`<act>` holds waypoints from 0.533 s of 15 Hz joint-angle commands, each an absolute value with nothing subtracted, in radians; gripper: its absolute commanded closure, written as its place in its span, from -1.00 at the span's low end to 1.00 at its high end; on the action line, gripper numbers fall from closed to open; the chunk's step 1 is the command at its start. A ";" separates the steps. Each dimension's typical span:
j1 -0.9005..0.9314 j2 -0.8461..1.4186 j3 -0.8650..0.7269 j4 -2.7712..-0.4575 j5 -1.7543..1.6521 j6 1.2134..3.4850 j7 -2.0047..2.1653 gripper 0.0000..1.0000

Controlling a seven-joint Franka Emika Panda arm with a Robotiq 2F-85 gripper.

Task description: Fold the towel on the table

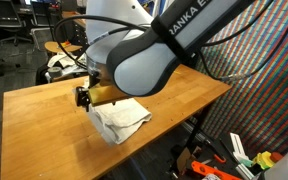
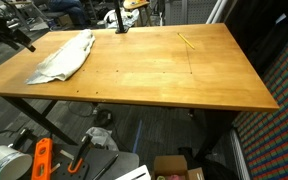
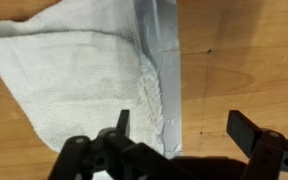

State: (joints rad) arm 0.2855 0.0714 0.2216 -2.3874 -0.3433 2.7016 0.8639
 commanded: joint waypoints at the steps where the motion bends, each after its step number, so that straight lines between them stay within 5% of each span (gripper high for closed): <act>1: 0.310 0.159 0.197 -2.257 -0.535 2.558 1.060 -1.00; 8: 0.340 0.307 0.216 -2.038 -0.351 2.149 0.902 -1.00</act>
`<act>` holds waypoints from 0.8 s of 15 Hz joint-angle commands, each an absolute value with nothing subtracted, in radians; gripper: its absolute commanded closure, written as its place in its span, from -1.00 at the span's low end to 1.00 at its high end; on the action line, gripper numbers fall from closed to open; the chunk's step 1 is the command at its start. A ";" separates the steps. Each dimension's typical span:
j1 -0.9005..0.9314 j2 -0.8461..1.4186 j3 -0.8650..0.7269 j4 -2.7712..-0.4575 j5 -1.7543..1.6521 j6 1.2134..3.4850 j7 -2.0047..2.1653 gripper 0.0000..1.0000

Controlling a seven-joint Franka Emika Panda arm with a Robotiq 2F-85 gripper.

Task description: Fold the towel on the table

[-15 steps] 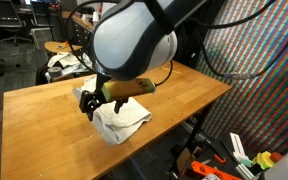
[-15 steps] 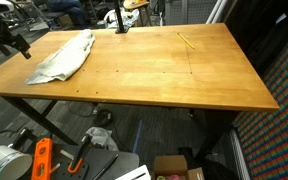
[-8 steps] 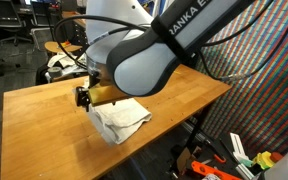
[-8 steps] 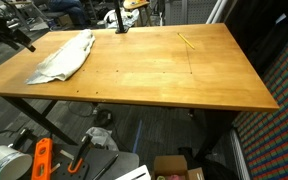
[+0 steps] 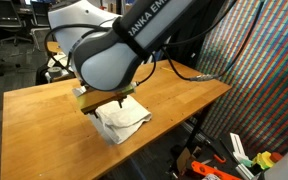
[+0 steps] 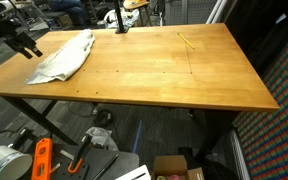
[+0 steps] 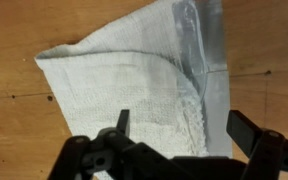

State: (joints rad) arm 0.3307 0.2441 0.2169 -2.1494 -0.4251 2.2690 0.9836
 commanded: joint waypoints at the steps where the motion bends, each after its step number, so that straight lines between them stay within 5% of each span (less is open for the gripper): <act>1: 0.333 0.317 0.218 -2.018 -0.312 2.131 0.854 -1.00; 12: 0.258 0.378 0.183 -1.952 0.001 2.154 0.458 -1.00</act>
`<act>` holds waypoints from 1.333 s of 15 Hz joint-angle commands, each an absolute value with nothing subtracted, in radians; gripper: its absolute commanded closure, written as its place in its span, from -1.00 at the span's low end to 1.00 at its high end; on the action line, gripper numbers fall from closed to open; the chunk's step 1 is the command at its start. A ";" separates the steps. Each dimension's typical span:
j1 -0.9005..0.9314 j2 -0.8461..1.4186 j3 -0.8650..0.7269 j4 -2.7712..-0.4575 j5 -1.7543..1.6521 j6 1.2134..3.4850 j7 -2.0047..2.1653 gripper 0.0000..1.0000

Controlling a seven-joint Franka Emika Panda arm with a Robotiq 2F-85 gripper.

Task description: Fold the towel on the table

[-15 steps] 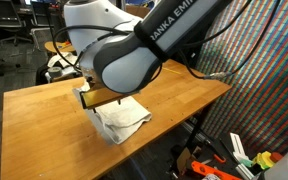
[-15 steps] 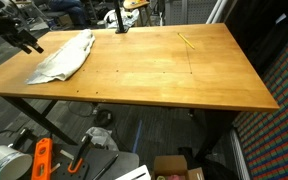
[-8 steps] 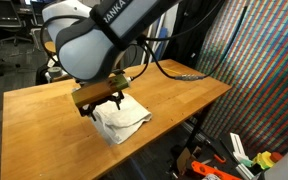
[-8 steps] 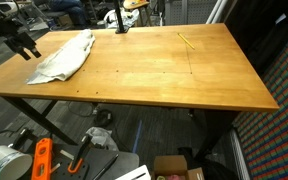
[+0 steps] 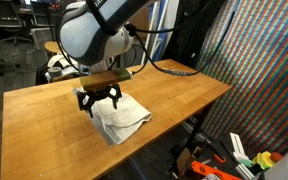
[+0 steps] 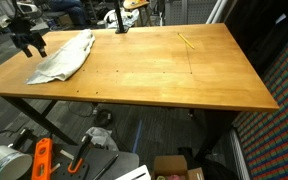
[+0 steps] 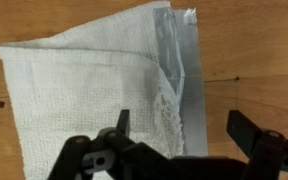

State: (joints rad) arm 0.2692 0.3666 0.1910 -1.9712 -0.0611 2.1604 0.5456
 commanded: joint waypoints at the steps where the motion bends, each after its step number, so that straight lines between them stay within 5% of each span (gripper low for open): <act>1: 0.254 0.375 0.180 -1.963 0.015 2.163 0.433 -1.00; 13: 0.237 0.367 0.169 -2.071 0.087 2.293 0.308 -1.00; 14: 0.237 0.365 0.169 -2.077 0.087 2.289 0.310 -0.50; 16: 0.238 0.363 0.167 -2.087 0.083 2.279 0.310 -0.35; 20: 0.237 0.354 0.166 -2.106 0.083 2.277 0.308 0.29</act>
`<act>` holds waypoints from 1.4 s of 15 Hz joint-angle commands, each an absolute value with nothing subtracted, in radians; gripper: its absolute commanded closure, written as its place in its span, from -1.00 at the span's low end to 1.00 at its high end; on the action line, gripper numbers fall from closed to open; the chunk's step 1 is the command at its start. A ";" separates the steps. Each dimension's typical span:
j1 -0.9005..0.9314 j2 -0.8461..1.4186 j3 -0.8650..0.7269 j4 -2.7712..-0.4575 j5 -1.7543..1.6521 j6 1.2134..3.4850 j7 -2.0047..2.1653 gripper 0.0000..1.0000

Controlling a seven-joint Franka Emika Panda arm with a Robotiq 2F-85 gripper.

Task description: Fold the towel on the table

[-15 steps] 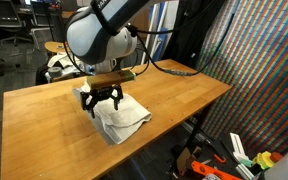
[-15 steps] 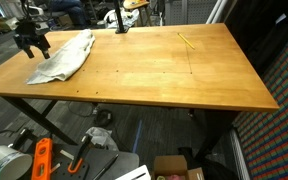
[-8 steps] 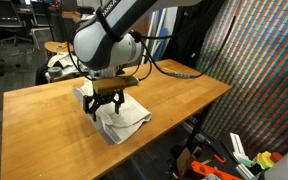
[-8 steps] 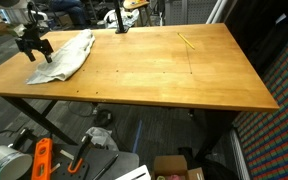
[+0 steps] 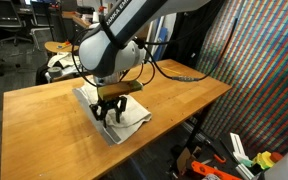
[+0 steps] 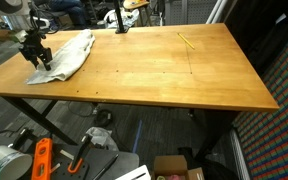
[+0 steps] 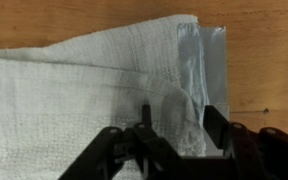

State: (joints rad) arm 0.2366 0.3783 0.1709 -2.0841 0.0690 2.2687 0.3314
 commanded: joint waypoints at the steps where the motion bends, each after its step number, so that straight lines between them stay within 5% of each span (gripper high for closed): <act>1: 0.237 0.352 0.165 -2.110 0.083 2.276 0.310 0.47; 4: 0.238 0.337 0.158 -2.126 0.076 2.260 0.321 0.91; 6: 0.233 0.317 0.153 -2.145 0.075 2.252 0.315 1.00; 19: 0.226 0.144 0.147 -2.371 0.025 2.303 0.288 0.98; 20: 0.227 0.135 0.150 -2.387 0.029 2.319 0.294 0.92; 21: 0.229 0.130 0.154 -2.399 0.035 2.339 0.302 0.42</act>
State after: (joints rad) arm 0.2280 0.1910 0.1432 -2.3289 0.0416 2.2815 0.2971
